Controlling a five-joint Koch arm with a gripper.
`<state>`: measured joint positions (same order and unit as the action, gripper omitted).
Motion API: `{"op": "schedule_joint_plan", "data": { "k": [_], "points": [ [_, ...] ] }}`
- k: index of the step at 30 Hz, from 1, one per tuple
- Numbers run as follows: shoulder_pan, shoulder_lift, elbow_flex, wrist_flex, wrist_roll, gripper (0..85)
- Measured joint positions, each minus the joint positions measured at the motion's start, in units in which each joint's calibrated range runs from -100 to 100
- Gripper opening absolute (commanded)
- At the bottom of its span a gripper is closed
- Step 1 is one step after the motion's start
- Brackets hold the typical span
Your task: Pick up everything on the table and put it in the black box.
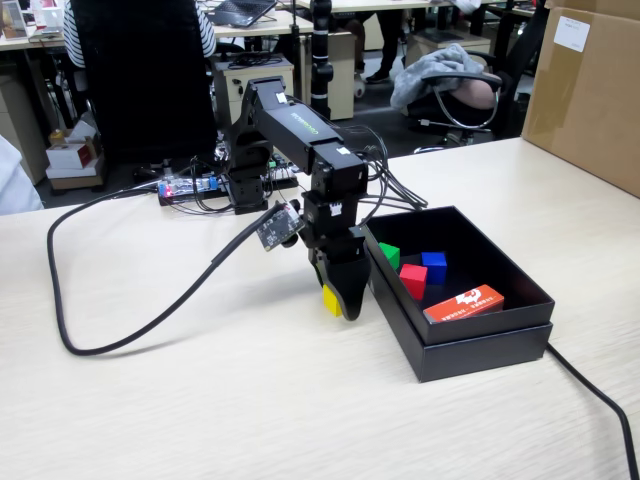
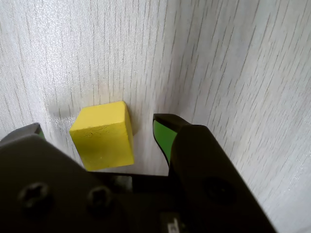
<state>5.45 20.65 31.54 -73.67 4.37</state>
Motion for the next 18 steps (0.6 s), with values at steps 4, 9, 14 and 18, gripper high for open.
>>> {"op": "schedule_joint_plan", "data": {
  "k": [4,9,14,18],
  "points": [
    [-0.05,0.91,0.00,0.00,0.00,24.3],
    [-0.10,1.81,1.73,0.31,-0.93,0.9],
    [-0.10,1.68,1.73,0.31,-1.42,0.9],
    [-0.10,-5.57,1.46,0.08,-1.56,0.9]
  ]
}}
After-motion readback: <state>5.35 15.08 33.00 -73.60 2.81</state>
